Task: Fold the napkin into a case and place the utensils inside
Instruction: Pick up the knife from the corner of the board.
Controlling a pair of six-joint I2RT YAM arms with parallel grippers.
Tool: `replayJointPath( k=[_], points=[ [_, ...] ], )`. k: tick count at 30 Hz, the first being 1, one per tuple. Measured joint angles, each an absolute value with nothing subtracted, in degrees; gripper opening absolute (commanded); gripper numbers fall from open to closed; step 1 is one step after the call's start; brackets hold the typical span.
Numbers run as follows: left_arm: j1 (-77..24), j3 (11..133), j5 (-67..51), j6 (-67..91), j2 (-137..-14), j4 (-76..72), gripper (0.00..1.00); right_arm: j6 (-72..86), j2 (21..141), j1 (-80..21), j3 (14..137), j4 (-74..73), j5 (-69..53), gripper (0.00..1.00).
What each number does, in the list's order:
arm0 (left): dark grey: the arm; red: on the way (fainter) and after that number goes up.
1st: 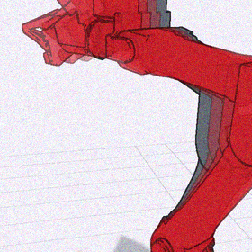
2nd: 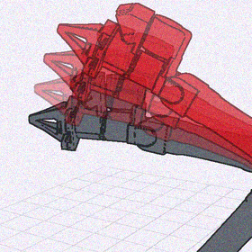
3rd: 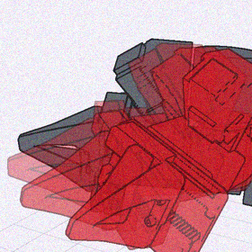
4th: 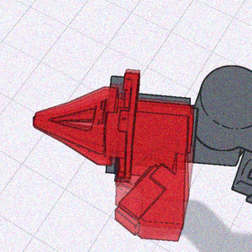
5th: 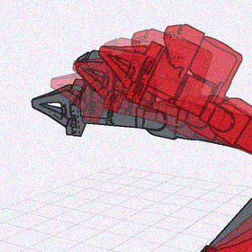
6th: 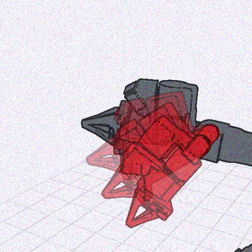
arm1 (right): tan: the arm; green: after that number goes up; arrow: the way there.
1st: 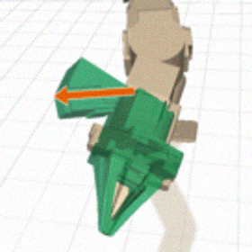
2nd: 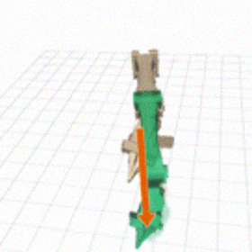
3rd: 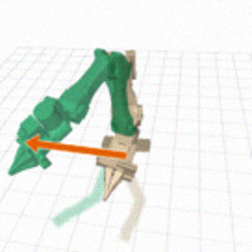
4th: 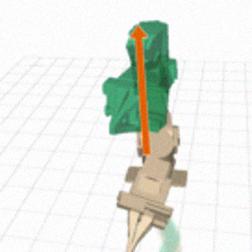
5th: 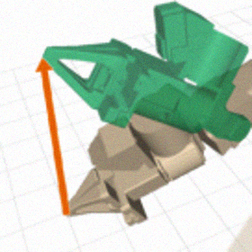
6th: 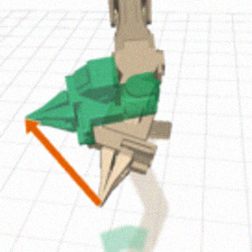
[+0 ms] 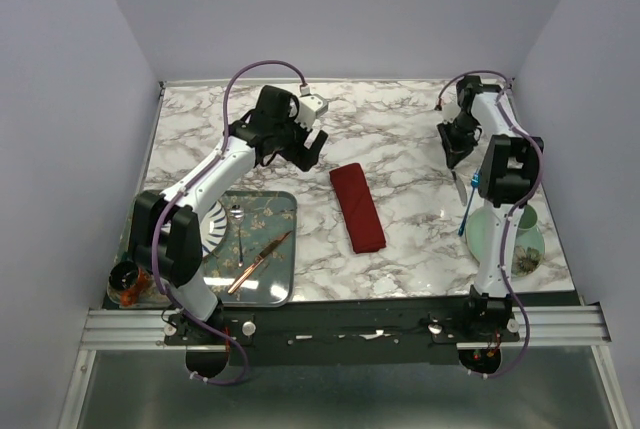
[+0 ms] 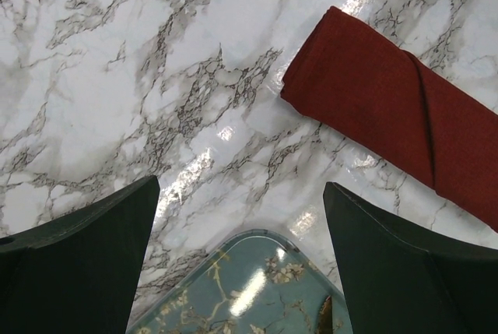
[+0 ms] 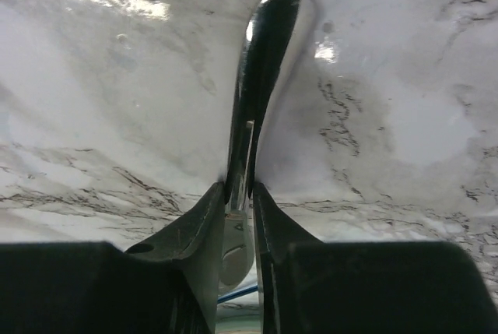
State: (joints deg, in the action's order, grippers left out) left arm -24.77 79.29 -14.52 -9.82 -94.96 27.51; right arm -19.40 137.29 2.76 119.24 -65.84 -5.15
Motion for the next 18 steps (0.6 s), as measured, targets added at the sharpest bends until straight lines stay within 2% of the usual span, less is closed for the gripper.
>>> replayJointPath(
  k=[4,7,12,16,18],
  points=[
    [-24.1,79.3,-14.5,-9.8,-95.0,27.5,0.99,-20.0,137.4,1.4,118.8,-67.1,-5.0,0.24],
    [-23.9,79.3,-14.5,-9.7,-95.1,27.5,0.99,-20.5,136.1,-0.5,116.4,-67.0,-4.7,0.27],
    [-23.6,79.3,-14.5,-9.4,-95.1,27.5,0.99,-20.6,133.0,-4.9,110.7,-66.0,-4.0,0.43],
    [-23.4,79.3,-14.5,-9.3,-95.1,27.4,0.99,-20.6,131.5,-7.3,108.0,-65.5,-3.6,0.41],
    [-23.3,79.3,-14.5,-9.2,-95.1,27.2,0.99,-20.6,131.5,-7.9,108.0,-65.8,-3.6,0.35]
  ],
)
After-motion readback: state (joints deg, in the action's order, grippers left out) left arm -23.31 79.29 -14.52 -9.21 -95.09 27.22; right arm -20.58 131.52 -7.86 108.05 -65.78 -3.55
